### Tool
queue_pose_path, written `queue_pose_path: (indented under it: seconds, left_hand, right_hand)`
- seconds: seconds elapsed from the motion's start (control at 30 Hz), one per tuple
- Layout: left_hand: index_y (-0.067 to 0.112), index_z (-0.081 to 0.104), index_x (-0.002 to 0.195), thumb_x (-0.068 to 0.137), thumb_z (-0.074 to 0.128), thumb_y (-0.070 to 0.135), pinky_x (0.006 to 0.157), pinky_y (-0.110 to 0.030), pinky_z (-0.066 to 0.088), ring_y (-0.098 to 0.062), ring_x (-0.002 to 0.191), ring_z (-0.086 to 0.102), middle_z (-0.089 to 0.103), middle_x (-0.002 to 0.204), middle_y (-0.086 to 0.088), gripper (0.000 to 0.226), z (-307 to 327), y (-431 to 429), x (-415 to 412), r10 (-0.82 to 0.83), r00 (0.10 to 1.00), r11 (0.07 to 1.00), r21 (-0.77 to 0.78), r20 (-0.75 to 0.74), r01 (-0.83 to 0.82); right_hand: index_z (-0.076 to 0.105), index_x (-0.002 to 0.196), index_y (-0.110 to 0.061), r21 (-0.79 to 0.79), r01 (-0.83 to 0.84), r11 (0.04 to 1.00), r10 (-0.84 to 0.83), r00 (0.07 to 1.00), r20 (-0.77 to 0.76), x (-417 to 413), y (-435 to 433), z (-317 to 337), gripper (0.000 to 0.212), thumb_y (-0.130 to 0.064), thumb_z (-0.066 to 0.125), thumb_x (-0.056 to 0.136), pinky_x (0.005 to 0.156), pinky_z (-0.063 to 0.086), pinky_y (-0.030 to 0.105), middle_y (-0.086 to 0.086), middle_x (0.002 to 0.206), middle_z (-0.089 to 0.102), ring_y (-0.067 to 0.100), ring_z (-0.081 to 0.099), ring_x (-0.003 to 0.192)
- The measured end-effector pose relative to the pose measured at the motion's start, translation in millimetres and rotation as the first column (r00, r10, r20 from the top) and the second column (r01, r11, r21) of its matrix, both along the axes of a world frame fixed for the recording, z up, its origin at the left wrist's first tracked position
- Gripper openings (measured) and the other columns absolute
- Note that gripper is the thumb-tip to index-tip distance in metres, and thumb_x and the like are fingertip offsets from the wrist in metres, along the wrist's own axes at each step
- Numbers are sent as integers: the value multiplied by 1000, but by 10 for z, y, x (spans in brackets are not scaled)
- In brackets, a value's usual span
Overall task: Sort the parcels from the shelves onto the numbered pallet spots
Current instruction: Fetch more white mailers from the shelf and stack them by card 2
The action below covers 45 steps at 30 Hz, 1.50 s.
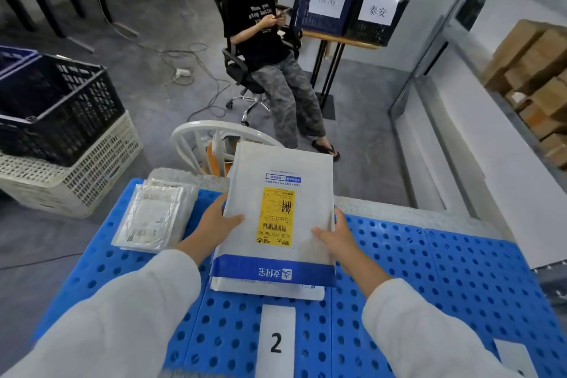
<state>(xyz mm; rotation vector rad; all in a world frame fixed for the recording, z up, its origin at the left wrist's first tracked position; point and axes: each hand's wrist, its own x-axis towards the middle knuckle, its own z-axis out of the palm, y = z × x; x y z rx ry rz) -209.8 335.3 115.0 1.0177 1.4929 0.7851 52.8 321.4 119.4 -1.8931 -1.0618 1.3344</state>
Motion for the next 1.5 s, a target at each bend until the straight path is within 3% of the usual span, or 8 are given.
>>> queue_pose_path:
  seconds: [0.37, 0.6, 0.77, 0.97, 1.07, 1.17, 1.3, 1.5]
  left_hand:
    - [21, 44, 135, 86, 70, 16, 94, -43, 52, -23, 111, 59, 60, 120, 0, 56, -550, 51, -24, -44, 994, 998, -58, -95, 39]
    - [21, 44, 138, 86, 71, 16, 76, -24, 47, -14, 100, 56, 57, 116, 4, 59, -696, 151, -36, -63, 985, 998, -33, -161, 58]
    - [20, 44, 138, 87, 70, 18, 83, -31, 49, -16, 101, 55, 58, 118, 2, 58, -805, 149, -17, -52, 981, 998, -34, -186, 47]
    - [19, 42, 139, 89, 67, 21, 96, -44, 50, -23, 112, 57, 58, 125, -2, 56, -848, 15, 26, -9, 970, 1000, -3, -243, 9]
    - [17, 42, 140, 87, 69, 23, 98, -47, 49, -25, 116, 54, 54, 128, -6, 59, -829, 7, 45, -9, 950, 1000, -12, -312, 6]
    - [13, 42, 139, 90, 65, 16, 96, -36, 45, -25, 115, 51, 47, 128, -9, 54, -759, 30, 22, -71, 915, 997, -9, -396, 73]
    - [11, 45, 136, 92, 61, 17, 103, -37, 40, -25, 117, 47, 44, 130, -10, 47, -560, 18, -70, -159, 833, 976, 45, -530, 215]
    - [10, 35, 143, 95, 56, 33, 111, -34, 31, -21, 133, 34, 38, 143, -5, 58, -101, -221, 230, -285, 619, 830, 134, -732, 541]
  right_hand:
    - [22, 151, -22, -94, -14, 995, 25, 993, 116, 13, 133, -422, 75, -12, 65, 90, 104, 44, 45, 5, 144, 43, 26, 48, 128]
    - [32, 145, -21, -109, 18, 994, -6, 995, 103, 33, 122, -608, 65, -11, 66, 90, 103, 45, 44, 5, 142, 46, 23, 48, 126]
    - [30, 147, -17, -116, 1, 993, 15, 991, 137, 28, 82, -651, 65, -8, 63, 92, 97, 44, 35, 6, 142, 44, 24, 46, 128]
    - [31, 147, -20, -151, 20, 988, -1, 992, 128, 34, -22, -756, 66, -12, 65, 91, 101, 48, 43, 5, 135, 51, 25, 52, 122]
    - [38, 143, -18, -137, -9, 991, 28, 989, 143, 31, -27, -742, 57, -11, 61, 92, 101, 47, 38, 1, 136, 51, 20, 51, 120]
    - [23, 153, -20, -91, -48, 995, 69, 967, 244, 80, -45, -658, 65, -13, 53, 96, 105, 43, 39, 6, 141, 42, 23, 46, 128]
    - [35, 149, -22, 39, -90, 995, 72, 940, 333, 252, -153, -414, 56, -7, 52, 97, 98, 45, 30, 6, 140, 37, 19, 43, 131]
    - [33, 149, -28, 87, -260, 962, 193, 867, 460, 546, -476, 32, 59, -35, 57, 96, 108, 34, 31, -4, 151, 32, 17, 35, 138]
